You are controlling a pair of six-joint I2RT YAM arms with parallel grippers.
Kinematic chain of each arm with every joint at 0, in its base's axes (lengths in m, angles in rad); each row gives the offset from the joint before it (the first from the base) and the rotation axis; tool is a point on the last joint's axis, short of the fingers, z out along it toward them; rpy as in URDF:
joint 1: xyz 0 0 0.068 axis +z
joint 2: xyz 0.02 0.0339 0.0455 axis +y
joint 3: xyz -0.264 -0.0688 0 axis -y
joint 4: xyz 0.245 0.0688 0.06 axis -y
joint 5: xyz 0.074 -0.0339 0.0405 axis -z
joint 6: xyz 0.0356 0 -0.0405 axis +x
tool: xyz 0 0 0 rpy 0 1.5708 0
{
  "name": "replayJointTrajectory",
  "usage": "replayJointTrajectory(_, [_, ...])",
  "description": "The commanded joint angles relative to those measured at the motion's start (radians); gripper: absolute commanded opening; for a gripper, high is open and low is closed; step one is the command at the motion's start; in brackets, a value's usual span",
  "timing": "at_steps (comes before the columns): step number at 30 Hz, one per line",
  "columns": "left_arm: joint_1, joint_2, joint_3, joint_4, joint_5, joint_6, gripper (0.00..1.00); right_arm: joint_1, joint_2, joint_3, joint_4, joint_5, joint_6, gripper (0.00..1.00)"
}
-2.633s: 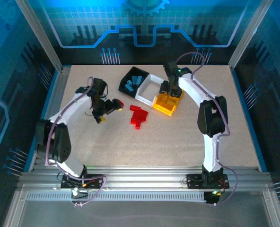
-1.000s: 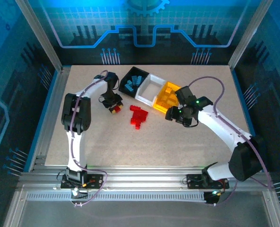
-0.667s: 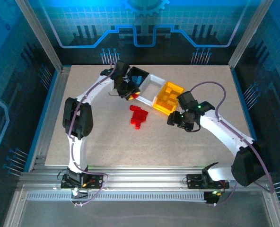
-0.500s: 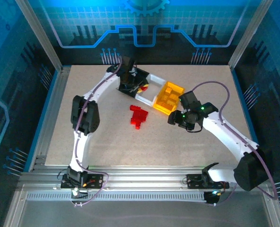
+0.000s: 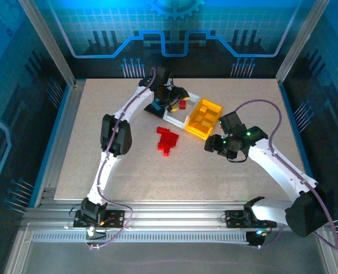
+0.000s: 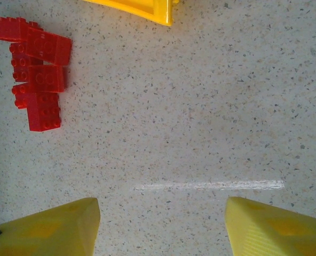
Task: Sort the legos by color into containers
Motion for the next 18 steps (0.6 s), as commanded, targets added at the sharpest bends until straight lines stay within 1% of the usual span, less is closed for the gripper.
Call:
replayJointTrajectory(1, [-0.013,-0.196,-0.137,-0.15,-0.108,0.147,0.71,-0.012,0.024,-0.01,-0.002,-0.008,-0.016,0.65])
replayJointTrajectory(4, [-0.018,-0.329,-0.352,-0.2,-0.217,0.215,0.71,-0.011,0.058,-0.017,0.021,-0.034,-0.026,0.65])
replayJointTrajectory(5, [-0.019,-0.364,-0.414,-0.205,-0.238,0.228,0.71,-0.011,0.069,-0.017,0.027,-0.043,-0.029,0.65])
replayJointTrajectory(7, [-0.027,-0.42,-0.545,-0.191,-0.265,0.262,0.71,-0.011,0.094,-0.014,0.04,-0.06,-0.036,0.65])
replayJointTrajectory(9, [-0.036,-0.46,-0.637,-0.159,-0.265,0.287,0.7,-0.009,0.118,-0.006,0.051,-0.075,-0.044,0.65])
replayJointTrajectory(13, [-0.072,-0.485,-0.746,-0.112,-0.245,0.317,0.7,-0.008,0.155,0.003,0.061,-0.101,-0.049,0.65])
replayJointTrajectory(18, [-0.117,-0.49,-0.833,-0.09,-0.26,0.314,0.7,-0.008,0.158,-0.006,0.062,-0.105,-0.055,0.65])
